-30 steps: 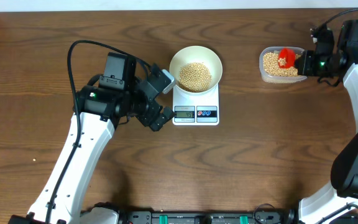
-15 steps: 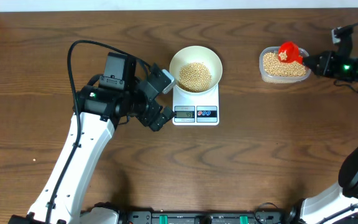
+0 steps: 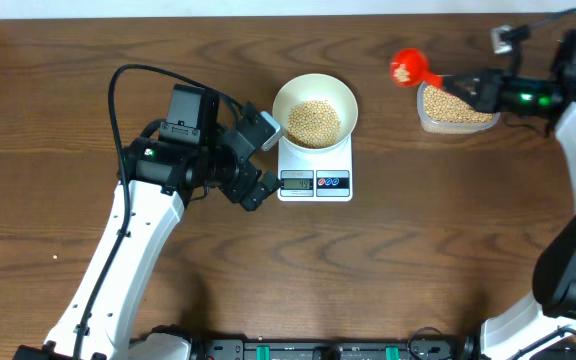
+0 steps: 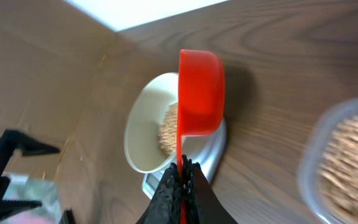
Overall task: Scoop item into bowl and weigh 50g on scale
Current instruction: 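Dip the red scoop into the tub soybeans with the right gripper, then carry the scoop with the right gripper over the cream bowl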
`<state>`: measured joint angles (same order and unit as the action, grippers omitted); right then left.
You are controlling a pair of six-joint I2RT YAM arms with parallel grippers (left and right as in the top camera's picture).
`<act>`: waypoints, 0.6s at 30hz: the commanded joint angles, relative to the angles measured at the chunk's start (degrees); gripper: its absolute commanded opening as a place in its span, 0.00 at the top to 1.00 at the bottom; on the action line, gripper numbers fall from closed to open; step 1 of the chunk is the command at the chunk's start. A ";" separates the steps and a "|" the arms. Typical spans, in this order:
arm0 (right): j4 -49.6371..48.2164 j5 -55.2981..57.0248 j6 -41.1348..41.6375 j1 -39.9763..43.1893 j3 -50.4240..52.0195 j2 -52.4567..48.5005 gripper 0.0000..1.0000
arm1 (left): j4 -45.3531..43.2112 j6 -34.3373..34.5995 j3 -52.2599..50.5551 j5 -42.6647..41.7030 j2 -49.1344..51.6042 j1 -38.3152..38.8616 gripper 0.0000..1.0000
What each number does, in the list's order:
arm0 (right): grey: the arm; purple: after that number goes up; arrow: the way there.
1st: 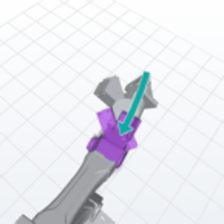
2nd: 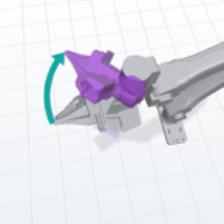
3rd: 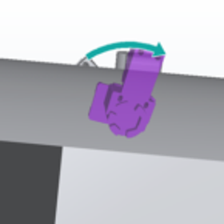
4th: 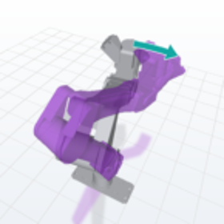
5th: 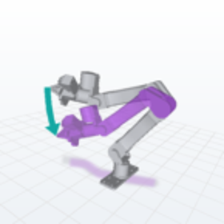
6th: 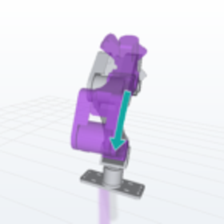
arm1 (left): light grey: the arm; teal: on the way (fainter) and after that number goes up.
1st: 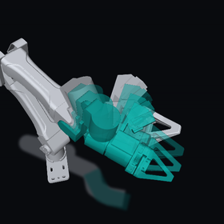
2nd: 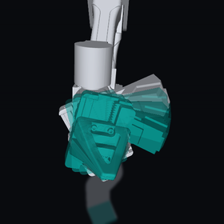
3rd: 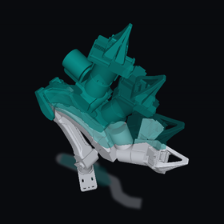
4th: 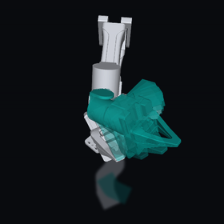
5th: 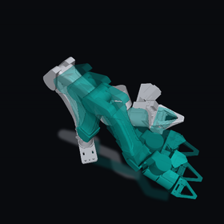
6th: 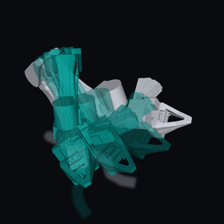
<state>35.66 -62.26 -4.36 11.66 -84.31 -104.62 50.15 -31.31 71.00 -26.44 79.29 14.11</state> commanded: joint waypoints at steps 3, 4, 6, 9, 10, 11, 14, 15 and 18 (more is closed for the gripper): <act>-3.08 -2.60 0.48 -6.23 -0.37 1.03 0.99 | 0.17 0.50 1.11 0.13 -0.50 0.11 0.06; -3.65 -2.51 0.48 -7.10 -0.35 1.03 0.99 | 0.17 0.48 1.14 0.11 -0.50 0.11 0.06; -4.74 -1.79 0.48 -9.03 -0.37 1.03 0.99 | 0.17 0.50 1.14 0.11 -0.50 0.11 0.06; -5.35 0.83 0.48 -11.82 -0.37 1.03 0.99 | 0.17 0.50 1.11 0.13 -0.50 0.11 0.05; -5.33 1.79 0.48 -12.59 -0.37 1.05 0.99 | 0.17 0.50 1.14 0.11 -0.50 0.11 0.05; -5.42 2.99 0.48 -14.19 -0.37 1.22 0.99 | 0.17 0.48 1.11 0.13 -0.50 0.11 0.05; -5.44 7.82 0.44 -16.55 -0.37 2.08 0.99 | 0.17 0.48 1.14 0.13 -0.50 0.11 0.06; -5.51 9.40 0.24 -17.16 -0.37 2.36 0.99 | 0.17 0.50 1.14 0.13 -0.50 0.11 0.05; -5.51 13.07 -1.07 -18.78 -0.37 3.23 0.99 | 0.17 0.50 1.14 0.13 -0.50 0.11 0.05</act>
<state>30.35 -54.72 -4.08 -5.48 -84.31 -104.16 50.15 -31.31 71.00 -26.44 79.29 14.11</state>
